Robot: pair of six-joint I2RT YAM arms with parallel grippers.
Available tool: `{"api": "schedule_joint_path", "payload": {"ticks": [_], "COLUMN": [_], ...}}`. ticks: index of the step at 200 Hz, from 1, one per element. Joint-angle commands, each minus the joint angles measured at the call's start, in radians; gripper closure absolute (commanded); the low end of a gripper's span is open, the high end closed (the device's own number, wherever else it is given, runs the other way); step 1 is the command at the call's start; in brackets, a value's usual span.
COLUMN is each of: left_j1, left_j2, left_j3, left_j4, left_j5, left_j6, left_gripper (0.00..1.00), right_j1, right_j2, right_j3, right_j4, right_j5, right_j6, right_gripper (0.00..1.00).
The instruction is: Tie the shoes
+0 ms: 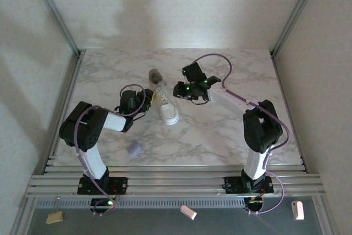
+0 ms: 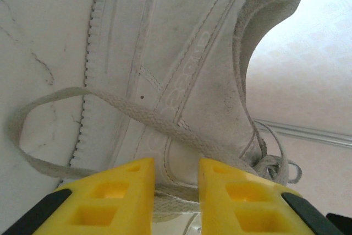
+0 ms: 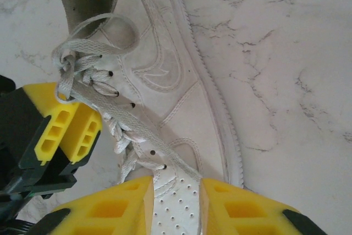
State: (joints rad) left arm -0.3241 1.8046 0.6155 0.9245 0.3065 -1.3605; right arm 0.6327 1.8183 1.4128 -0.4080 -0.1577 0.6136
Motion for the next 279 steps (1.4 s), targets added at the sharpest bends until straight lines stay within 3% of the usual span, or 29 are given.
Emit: {"api": "schedule_joint_path", "payload": {"ticks": [1,78,137,154,221,279], "left_j1": [-0.007,-0.011,-0.003,0.007,0.033,0.04], "left_j2": [0.022,0.074,0.085,0.067,-0.068,-0.094], "left_j3": [0.024,0.046,0.046,0.04,-0.007,-0.041], "left_j4": [0.05,0.084,0.089,0.062,-0.138,-0.196], "left_j5": [0.009,0.019,0.007,-0.003,-0.094,-0.104], "left_j6": [-0.023,-0.051,-0.045,-0.022,0.12,0.174], "left_gripper": [0.74,0.76,0.91,1.0,1.0,1.0], "right_j1": [-0.004,-0.004,-0.004,-0.004,-0.003,-0.004], "right_j2": [-0.039,-0.045,-0.053,-0.054,-0.06,-0.056], "right_j3": [-0.012,-0.017,-0.018,-0.021,-0.028,-0.022], "right_j4": [-0.008,-0.013,-0.017,-0.017,-0.009,-0.008], "right_j5": [0.004,0.009,0.016,0.016,0.014,0.009], "right_j6": [-0.02,-0.024,-0.029,-0.029,-0.029,-0.029], "right_gripper": [0.71,0.71,0.71,0.71,0.72,0.72]}}
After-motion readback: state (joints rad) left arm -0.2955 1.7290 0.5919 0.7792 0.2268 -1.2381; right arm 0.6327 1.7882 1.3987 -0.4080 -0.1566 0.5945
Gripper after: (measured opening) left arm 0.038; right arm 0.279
